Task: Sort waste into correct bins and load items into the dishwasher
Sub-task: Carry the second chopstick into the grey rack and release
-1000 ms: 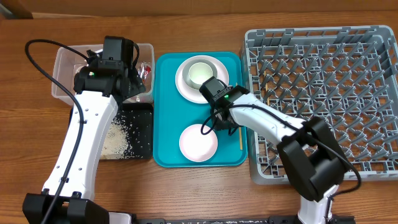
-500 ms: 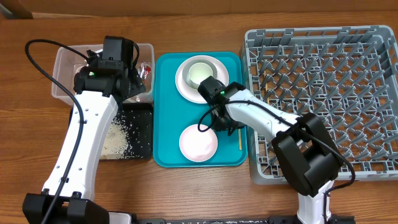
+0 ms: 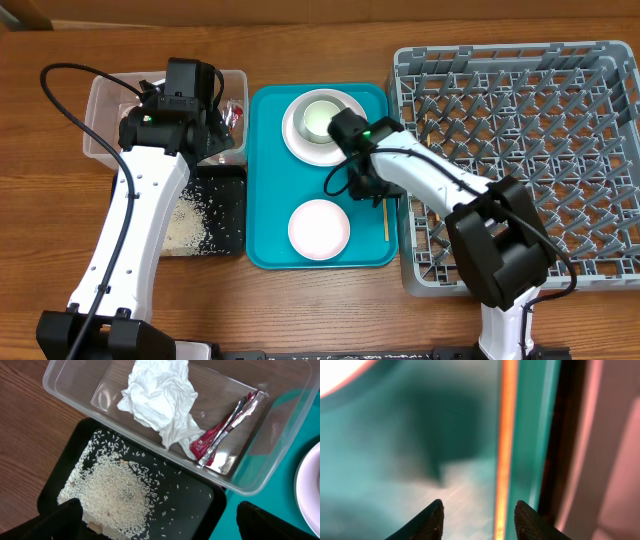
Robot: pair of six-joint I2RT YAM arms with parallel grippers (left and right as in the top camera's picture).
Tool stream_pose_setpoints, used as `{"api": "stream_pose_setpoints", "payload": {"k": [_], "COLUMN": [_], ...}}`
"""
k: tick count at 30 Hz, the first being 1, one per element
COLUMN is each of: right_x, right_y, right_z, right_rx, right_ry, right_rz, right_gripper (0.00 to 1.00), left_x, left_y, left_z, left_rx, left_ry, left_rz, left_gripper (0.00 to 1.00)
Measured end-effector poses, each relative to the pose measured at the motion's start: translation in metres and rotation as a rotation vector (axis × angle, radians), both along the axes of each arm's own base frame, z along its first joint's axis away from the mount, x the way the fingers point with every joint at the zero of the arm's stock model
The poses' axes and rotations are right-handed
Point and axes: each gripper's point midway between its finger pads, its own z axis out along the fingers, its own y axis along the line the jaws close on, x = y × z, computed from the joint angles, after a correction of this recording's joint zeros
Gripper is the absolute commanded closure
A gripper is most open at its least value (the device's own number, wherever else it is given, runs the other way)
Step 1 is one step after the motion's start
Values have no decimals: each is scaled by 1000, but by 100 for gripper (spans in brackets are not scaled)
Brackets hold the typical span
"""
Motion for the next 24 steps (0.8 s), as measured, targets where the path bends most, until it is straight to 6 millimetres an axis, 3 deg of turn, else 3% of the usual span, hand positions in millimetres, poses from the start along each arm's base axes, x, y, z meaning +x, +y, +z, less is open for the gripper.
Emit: {"api": "stream_pose_setpoints", "payload": {"k": [5,11,16,20,24], "right_x": [2,3,1,0,-1], "right_y": [2,8,12,14,15], "right_z": [-14,-16,-17,-16,-17], "right_rx": [60,104,132,146,151], "right_ry": [-5,-25,-15,-8,-3], "right_rz": [-31,-33,-38,-41,-40], "right_gripper": [52,53,73,79,96], "left_x": [0,0,0,0,0], "left_y": [0,0,0,0,0], "left_z": [0,0,0,0,0], "left_rx": [0,0,0,0,0], "left_ry": [-1,0,0,0,0], "left_rz": [0,0,0,0,0], "left_gripper": [0,0,0,0,0]}}
